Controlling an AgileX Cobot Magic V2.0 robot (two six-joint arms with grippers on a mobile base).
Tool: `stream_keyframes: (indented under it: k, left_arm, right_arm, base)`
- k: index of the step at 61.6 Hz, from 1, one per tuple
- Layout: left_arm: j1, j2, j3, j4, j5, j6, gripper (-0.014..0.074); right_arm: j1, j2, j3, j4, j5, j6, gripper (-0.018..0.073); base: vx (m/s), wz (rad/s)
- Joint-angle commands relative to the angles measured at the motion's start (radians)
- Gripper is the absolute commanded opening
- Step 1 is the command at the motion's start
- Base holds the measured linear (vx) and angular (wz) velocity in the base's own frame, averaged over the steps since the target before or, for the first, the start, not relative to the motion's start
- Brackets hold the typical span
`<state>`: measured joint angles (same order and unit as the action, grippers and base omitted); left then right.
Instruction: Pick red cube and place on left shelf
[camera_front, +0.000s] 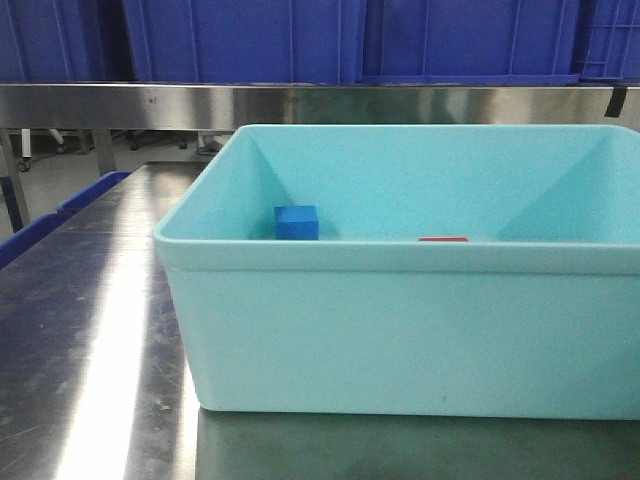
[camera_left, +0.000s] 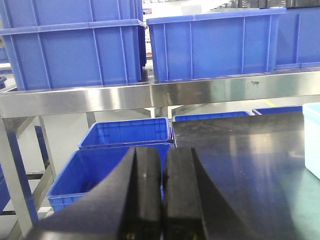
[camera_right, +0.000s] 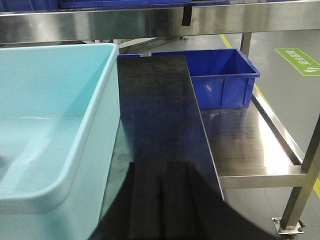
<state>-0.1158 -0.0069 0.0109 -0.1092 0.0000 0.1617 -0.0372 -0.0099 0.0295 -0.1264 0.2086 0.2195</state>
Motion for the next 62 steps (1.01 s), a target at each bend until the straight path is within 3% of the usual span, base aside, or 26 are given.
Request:
stream_keyframes:
  k: [1,62]
  left_arm:
    - [0.0,0.008,0.022,-0.009,-0.084,-0.002,0.0106]
    - [0.0,0.008,0.022,-0.009,-0.084,-0.002,0.0106]
  right_arm:
    - [0.0,-0.018,-0.025,-0.015,-0.084,-0.005,0.0047]
    - [0.0,-0.018,-0.025,-0.017,-0.108,-0.005,0.0047]
  base:
    - [0.0,0.0]
    - [0.0,0.0]
